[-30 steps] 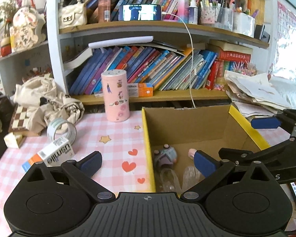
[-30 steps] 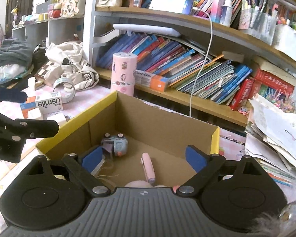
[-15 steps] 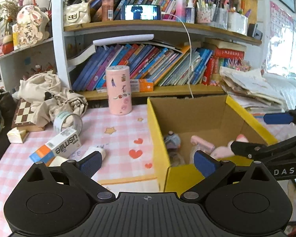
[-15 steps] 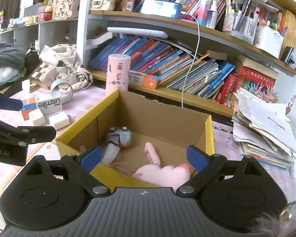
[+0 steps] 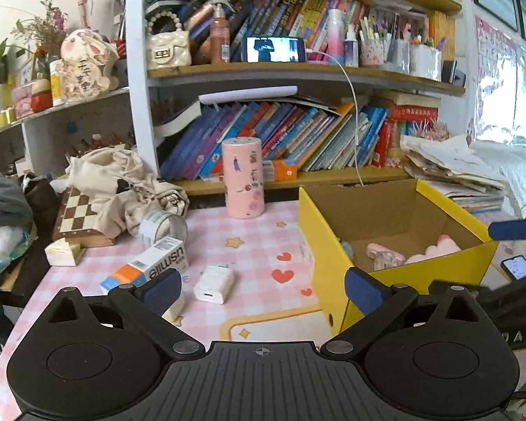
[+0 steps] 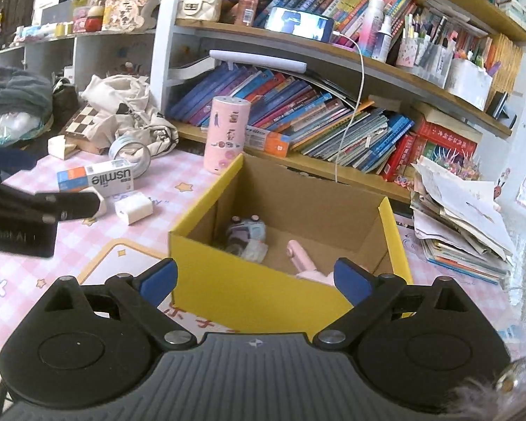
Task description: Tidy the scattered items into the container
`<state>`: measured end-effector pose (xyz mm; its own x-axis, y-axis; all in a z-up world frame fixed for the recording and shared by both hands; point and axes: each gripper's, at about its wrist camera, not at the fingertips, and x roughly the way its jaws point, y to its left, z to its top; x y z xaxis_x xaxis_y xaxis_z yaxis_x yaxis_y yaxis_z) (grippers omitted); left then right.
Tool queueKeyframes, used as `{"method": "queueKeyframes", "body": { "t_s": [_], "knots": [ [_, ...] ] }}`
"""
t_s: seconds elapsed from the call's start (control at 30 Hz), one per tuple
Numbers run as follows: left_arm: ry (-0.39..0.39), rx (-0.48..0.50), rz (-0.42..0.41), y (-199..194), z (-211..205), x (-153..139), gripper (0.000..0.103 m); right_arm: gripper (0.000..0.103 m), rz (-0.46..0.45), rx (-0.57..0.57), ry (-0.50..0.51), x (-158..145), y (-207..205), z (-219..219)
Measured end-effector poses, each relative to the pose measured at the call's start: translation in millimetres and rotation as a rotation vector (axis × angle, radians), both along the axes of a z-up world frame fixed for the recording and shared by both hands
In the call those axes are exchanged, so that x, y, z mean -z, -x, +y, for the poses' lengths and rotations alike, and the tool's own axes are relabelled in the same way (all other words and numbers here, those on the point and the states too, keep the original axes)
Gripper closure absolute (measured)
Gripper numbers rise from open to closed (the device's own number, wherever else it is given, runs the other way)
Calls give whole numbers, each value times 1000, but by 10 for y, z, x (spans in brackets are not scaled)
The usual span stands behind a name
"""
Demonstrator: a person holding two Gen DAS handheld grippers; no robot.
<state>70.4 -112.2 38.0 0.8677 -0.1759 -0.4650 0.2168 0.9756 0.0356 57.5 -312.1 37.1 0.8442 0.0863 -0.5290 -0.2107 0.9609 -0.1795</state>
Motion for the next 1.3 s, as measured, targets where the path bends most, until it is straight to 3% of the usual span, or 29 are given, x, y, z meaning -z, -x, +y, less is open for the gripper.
{"method": "queueKeyframes", "body": {
  "t_s": [0.3, 0.53, 0.7, 1.1, 1.3],
  "knots": [
    [130, 17, 14, 139, 351, 27, 0, 6, 25, -4, 1, 91, 169, 314],
    [174, -27, 18, 211, 600, 59, 0, 6, 41, -14, 0, 126, 220, 490],
    [170, -32, 3, 296, 715, 88, 0, 6, 54, -39, 9, 161, 240, 628],
    [70, 26, 86, 357, 821, 207, 0, 6, 96, -90, 20, 246, 248, 905],
    [64, 16, 131, 388, 933, 275, 0, 6, 124, -112, 27, 295, 245, 1033]
  ]
}}
